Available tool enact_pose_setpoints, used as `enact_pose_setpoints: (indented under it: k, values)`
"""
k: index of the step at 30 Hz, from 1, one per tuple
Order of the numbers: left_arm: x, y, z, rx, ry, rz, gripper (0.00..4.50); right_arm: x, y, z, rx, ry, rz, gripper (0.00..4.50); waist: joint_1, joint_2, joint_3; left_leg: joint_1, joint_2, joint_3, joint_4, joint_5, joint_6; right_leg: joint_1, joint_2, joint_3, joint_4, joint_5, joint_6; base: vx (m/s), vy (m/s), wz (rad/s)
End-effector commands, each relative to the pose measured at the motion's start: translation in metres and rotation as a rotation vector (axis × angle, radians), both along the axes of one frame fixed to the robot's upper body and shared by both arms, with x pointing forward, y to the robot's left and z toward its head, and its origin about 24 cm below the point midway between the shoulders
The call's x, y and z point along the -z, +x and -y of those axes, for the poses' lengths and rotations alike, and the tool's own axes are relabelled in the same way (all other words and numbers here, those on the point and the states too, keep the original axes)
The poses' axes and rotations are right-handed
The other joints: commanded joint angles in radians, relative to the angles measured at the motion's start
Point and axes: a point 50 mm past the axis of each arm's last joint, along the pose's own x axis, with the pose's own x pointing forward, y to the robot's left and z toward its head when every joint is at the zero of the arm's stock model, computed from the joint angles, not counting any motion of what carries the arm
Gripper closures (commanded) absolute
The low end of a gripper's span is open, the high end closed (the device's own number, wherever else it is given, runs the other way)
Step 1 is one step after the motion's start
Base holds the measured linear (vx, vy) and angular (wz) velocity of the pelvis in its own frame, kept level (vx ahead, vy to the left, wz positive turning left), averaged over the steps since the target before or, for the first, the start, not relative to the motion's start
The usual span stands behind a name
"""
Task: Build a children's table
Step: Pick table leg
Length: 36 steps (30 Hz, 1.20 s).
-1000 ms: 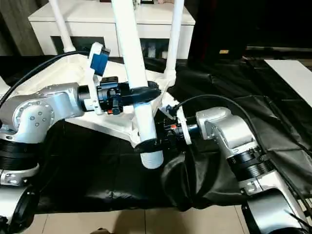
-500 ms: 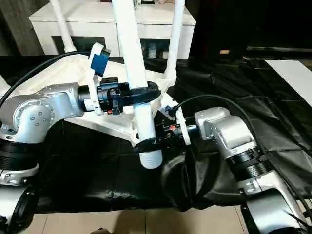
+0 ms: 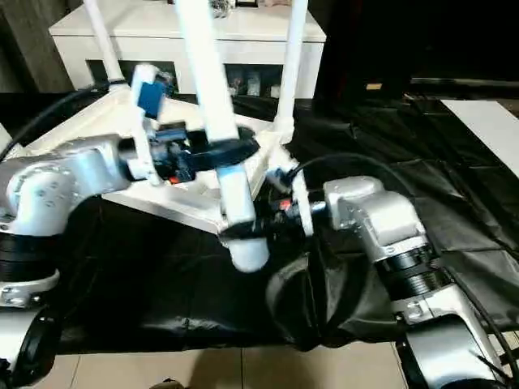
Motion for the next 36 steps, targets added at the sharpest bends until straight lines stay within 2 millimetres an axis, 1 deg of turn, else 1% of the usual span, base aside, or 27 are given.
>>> enact_pose_setpoints:
  k: [1, 2, 5, 8, 9, 10, 11, 12, 13, 14, 15, 16, 17, 19, 21, 22, 23, 24, 25, 26, 27, 29, 30, 31, 33, 34, 36]
  values:
    - [0.007, -0.004, 0.003, 0.061, -0.002, -0.033, 0.97, -0.013, 0.005, 0.015, 0.104, 0.060, 0.022, 2.60, 0.002, -0.003, -0.079, 0.018, 0.018, -0.001, -0.068, -0.208, 0.001, 0.057, -0.035, 0.025, -0.060, -0.219, -0.228, 0.000, 0.000, 0.00]
    - [0.009, -0.002, 0.002, 0.044, 0.001, -0.032, 0.86, -0.015, 0.005, 0.017, 0.121, 0.081, 0.023, 2.61, 0.003, 0.003, -0.079, 0.019, 0.018, -0.002, -0.068, -0.210, -0.002, 0.056, -0.035, 0.024, -0.059, -0.219, -0.228, 0.000, 0.000, 0.00]
    - [0.015, 0.006, -0.002, -0.016, -0.008, -0.010, 0.51, -0.017, 0.005, 0.023, 0.167, 0.120, 0.019, 2.62, 0.004, 0.002, -0.080, 0.019, 0.017, -0.002, -0.069, -0.210, -0.008, 0.057, -0.035, 0.024, -0.062, -0.212, -0.224, 0.000, 0.000, 0.00]
    - [0.020, 0.016, -0.008, -0.103, -0.025, -0.014, 0.42, -0.017, 0.005, 0.026, 0.206, 0.139, 0.022, 2.62, 0.003, 0.001, -0.080, 0.017, 0.016, -0.002, -0.069, -0.214, -0.007, 0.059, -0.036, 0.023, -0.066, -0.215, -0.217, 0.000, 0.000, 0.00]
    - [0.024, 0.021, -0.011, -0.146, 0.003, -0.003, 0.42, -0.015, 0.006, 0.027, 0.229, 0.126, 0.032, 2.62, 0.004, 0.005, -0.082, 0.018, 0.016, -0.003, -0.069, -0.212, -0.010, 0.060, -0.036, 0.023, -0.063, -0.215, -0.216, 0.000, 0.000, 0.00]
    - [0.033, 0.028, -0.017, -0.223, 0.087, 0.033, 0.42, -0.010, 0.009, 0.030, 0.283, 0.083, 0.052, 2.62, 0.001, 0.007, -0.081, 0.018, 0.016, -0.003, -0.070, -0.215, -0.011, 0.059, -0.035, 0.023, -0.065, -0.217, -0.209, 0.000, 0.000, 0.00]
    - [0.043, 0.034, -0.024, -0.294, 0.223, 0.096, 0.42, -0.001, 0.013, 0.034, 0.358, 0.006, 0.086, 2.62, -0.002, 0.006, -0.078, 0.017, 0.017, -0.007, -0.074, -0.227, -0.017, 0.056, -0.033, 0.023, -0.073, -0.251, -0.174, 0.000, 0.000, 0.00]
    - [0.047, 0.036, -0.027, -0.319, 0.283, 0.126, 0.42, 0.002, 0.015, 0.037, 0.389, -0.029, 0.102, 2.62, -0.002, 0.004, -0.079, 0.016, 0.015, -0.008, -0.074, -0.228, -0.021, 0.059, -0.035, 0.023, -0.075, -0.267, -0.159, 0.000, 0.000, 0.00]
    - [0.058, 0.038, -0.031, -0.327, 0.443, 0.210, 0.42, 0.008, 0.017, 0.040, 0.437, -0.066, 0.115, 2.63, -0.004, 0.007, -0.081, 0.020, 0.015, -0.006, -0.074, -0.231, -0.034, 0.057, -0.037, 0.024, -0.072, -0.281, -0.146, 0.000, 0.000, 0.00]
    - [0.067, 0.039, -0.035, -0.311, 0.582, 0.285, 0.42, 0.013, 0.018, 0.043, 0.475, -0.093, 0.123, 2.63, 0.002, 0.008, -0.080, 0.021, 0.018, -0.012, -0.077, -0.230, -0.031, 0.055, -0.039, 0.024, -0.079, -0.293, -0.132, 0.000, 0.000, 0.00]
    - [0.070, 0.038, -0.036, -0.291, 0.609, 0.291, 0.42, 0.014, 0.018, 0.043, 0.482, -0.094, 0.122, 2.63, -0.005, 0.009, -0.082, 0.020, 0.017, -0.009, -0.076, -0.232, -0.039, 0.055, -0.035, 0.025, -0.071, -0.278, -0.125, 0.000, 0.000, 0.00]
    - [0.079, 0.036, -0.037, -0.230, 0.686, 0.302, 0.42, 0.016, 0.017, 0.044, 0.504, -0.098, 0.118, 2.63, -0.002, 0.013, -0.083, 0.022, 0.017, -0.010, -0.076, -0.224, -0.041, 0.054, -0.037, 0.025, -0.072, -0.265, -0.130, 0.000, 0.000, 0.00]
    - [0.087, 0.036, -0.038, -0.181, 0.739, 0.302, 0.77, 0.019, 0.016, 0.045, 0.521, -0.102, 0.115, 2.63, -0.003, 0.017, -0.084, 0.022, 0.017, -0.008, -0.076, -0.210, -0.042, 0.053, -0.036, 0.025, -0.068, -0.218, -0.152, 0.000, 0.000, 0.00]
    - [0.095, 0.037, -0.039, -0.140, 0.781, 0.282, 0.77, 0.022, 0.012, 0.045, 0.531, -0.113, 0.120, 2.63, -0.003, 0.029, -0.088, 0.027, 0.016, -0.004, -0.070, -0.213, -0.045, 0.054, -0.032, 0.024, -0.059, -0.133, -0.201, 0.000, 0.000, 0.00]
    - [0.105, 0.040, -0.041, -0.102, 0.835, 0.275, 1.02, 0.025, 0.008, 0.045, 0.532, -0.124, 0.126, 2.63, 0.000, 0.033, -0.090, 0.022, 0.017, -0.006, -0.069, -0.204, -0.037, 0.059, -0.035, 0.023, -0.051, -0.082, -0.232, 0.000, 0.000, 0.00]
    - [0.113, 0.041, -0.044, -0.062, 0.892, 0.280, 1.18, 0.027, 0.005, 0.045, 0.530, -0.125, 0.126, 2.63, 0.001, 0.050, -0.088, 0.021, 0.015, -0.007, -0.068, -0.217, -0.036, 0.060, -0.037, 0.022, -0.051, -0.089, -0.239, 0.000, 0.000, 0.00]
    - [0.116, 0.042, -0.045, -0.051, 0.911, 0.282, 1.24, 0.028, 0.004, 0.046, 0.529, -0.127, 0.127, 2.63, -0.001, 0.041, -0.083, 0.022, 0.013, -0.004, -0.071, -0.234, -0.029, 0.057, -0.033, 0.023, -0.066, -0.113, -0.230, 0.000, 0.000, 0.00]
    - [0.121, 0.043, -0.046, -0.033, 0.941, 0.286, 1.27, 0.029, 0.002, 0.046, 0.528, -0.130, 0.129, 2.63, -0.002, 0.037, -0.085, 0.021, 0.012, -0.006, -0.071, -0.247, -0.027, 0.064, -0.036, 0.023, -0.065, -0.126, -0.228, 0.000, 0.000, 0.00]
    - [0.127, 0.044, -0.048, -0.016, 0.980, 0.297, 1.34, 0.031, 0.001, 0.047, 0.529, -0.135, 0.133, 2.63, -0.002, 0.034, -0.083, 0.019, 0.012, -0.006, -0.072, -0.250, -0.022, 0.065, -0.039, 0.024, -0.068, -0.147, -0.221, 0.000, 0.000, 0.00]
    - [0.132, 0.048, -0.048, -0.019, 1.028, 0.321, 1.49, 0.032, -0.001, 0.048, 0.535, -0.141, 0.134, 2.63, -0.001, 0.036, -0.086, 0.020, 0.014, -0.007, -0.071, -0.249, -0.025, 0.067, -0.042, 0.024, -0.063, -0.154, -0.222, 0.000, 0.000, 0.00]
    - [0.134, 0.050, -0.048, -0.025, 1.051, 0.333, 1.70, 0.033, -0.002, 0.049, 0.537, -0.145, 0.135, 2.63, -0.005, 0.049, -0.082, 0.022, 0.012, -0.004, -0.071, -0.267, -0.025, 0.061, -0.038, 0.025, -0.076, -0.183, -0.214, 0.000, 0.000, 0.00]
    - [0.136, 0.053, -0.048, -0.040, 1.088, 0.354, 1.72, 0.033, -0.003, 0.050, 0.543, -0.149, 0.136, 2.63, -0.003, 0.046, -0.086, 0.022, 0.014, -0.007, -0.070, -0.270, -0.027, 0.067, -0.044, 0.025, -0.071, -0.204, -0.216, 0.000, 0.000, 0.00]
    - [0.138, 0.056, -0.048, -0.050, 1.115, 0.364, 1.77, 0.034, -0.004, 0.050, 0.546, -0.150, 0.135, 2.63, -0.005, 0.050, -0.084, 0.020, 0.014, -0.006, -0.070, -0.267, -0.023, 0.065, -0.043, 0.025, -0.076, -0.223, -0.214, 0.000, 0.000, 0.00]
    - [0.140, 0.058, -0.049, -0.063, 1.154, 0.378, 1.89, 0.033, -0.007, 0.050, 0.548, -0.149, 0.134, 2.63, -0.004, 0.059, -0.085, 0.020, 0.011, -0.008, -0.068, -0.261, -0.022, 0.066, -0.041, 0.025, -0.074, -0.234, -0.207, 0.000, 0.000, 0.00]
    - [0.141, 0.060, -0.050, -0.072, 1.182, 0.391, 2.20, 0.033, -0.009, 0.050, 0.548, -0.149, 0.133, 2.63, -0.006, 0.054, -0.085, 0.017, 0.013, -0.009, -0.069, -0.257, -0.019, 0.069, -0.041, 0.024, -0.076, -0.231, -0.199, 0.000, 0.000, 0.00]
    - [0.141, 0.061, -0.050, -0.080, 1.184, 0.387, 2.20, 0.033, -0.011, 0.050, 0.547, -0.147, 0.130, 2.63, -0.007, 0.061, -0.086, 0.017, 0.012, -0.009, -0.069, -0.249, -0.016, 0.068, -0.040, 0.024, -0.076, -0.223, -0.201, 0.000, 0.000, 0.00]
    - [0.141, 0.061, -0.049, -0.087, 1.174, 0.376, 2.46, 0.033, -0.013, 0.051, 0.545, -0.148, 0.125, 2.63, -0.011, 0.061, -0.087, 0.020, 0.013, -0.009, -0.068, -0.254, -0.014, 0.066, -0.039, 0.023, -0.077, -0.219, -0.214, 0.000, 0.000, 0.00]
